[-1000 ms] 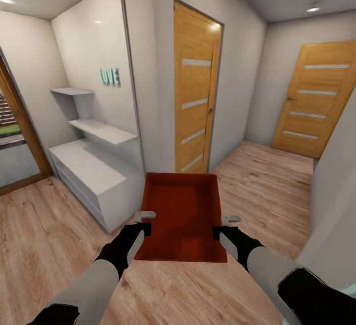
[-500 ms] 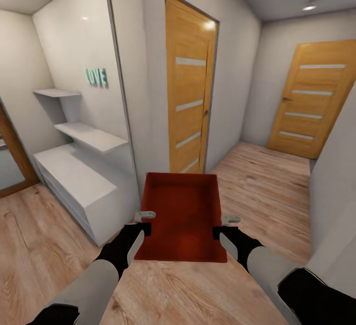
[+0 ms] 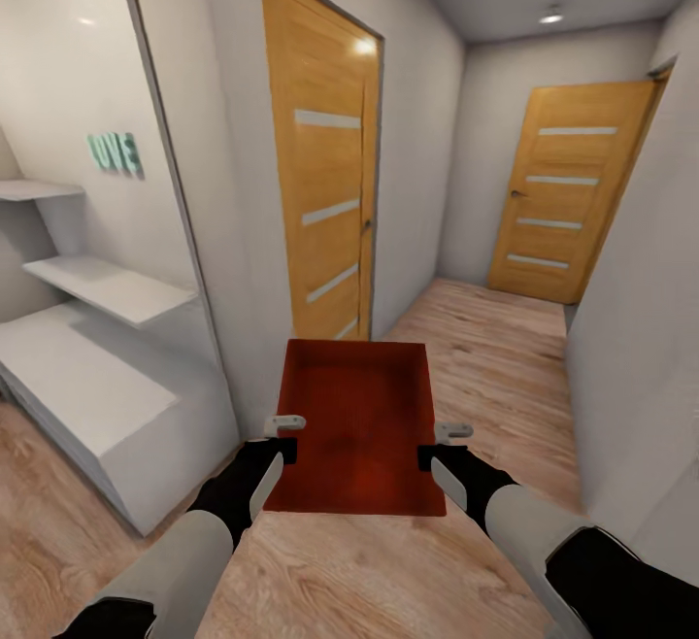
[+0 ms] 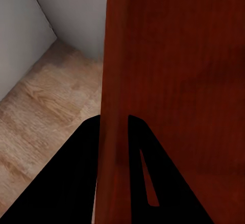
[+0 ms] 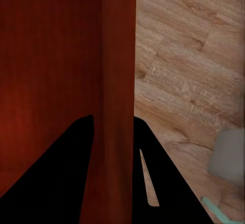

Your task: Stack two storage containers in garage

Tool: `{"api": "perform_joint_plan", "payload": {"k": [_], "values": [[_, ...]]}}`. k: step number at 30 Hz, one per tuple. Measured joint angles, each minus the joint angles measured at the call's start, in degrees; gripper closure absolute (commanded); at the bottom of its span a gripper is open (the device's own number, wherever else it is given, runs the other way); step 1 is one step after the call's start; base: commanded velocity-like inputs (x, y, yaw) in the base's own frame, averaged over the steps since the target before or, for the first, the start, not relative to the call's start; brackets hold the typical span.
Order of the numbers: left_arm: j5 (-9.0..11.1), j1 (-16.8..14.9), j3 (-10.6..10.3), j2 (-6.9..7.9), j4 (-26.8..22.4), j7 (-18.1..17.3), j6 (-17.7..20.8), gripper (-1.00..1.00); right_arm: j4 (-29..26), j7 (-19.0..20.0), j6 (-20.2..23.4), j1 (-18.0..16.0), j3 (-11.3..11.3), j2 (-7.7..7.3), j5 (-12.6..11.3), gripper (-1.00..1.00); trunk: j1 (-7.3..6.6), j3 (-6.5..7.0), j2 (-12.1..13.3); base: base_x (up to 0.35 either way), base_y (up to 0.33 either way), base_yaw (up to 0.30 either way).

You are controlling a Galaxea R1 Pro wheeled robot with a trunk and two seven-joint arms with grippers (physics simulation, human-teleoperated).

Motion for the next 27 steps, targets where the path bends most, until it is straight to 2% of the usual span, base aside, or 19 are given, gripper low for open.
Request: {"api": "perform_joint_plan", "payload": {"k": [27], "values": [[0.0, 0.0, 0.0, 0.00, 0.0, 0.0, 0.1, 1.00, 0.0, 0.0, 0.0, 0.0, 0.0, 0.00, -0.1, 1.00, 0.00, 0.00, 0.0, 0.324, 0.000, -0.242]]}}
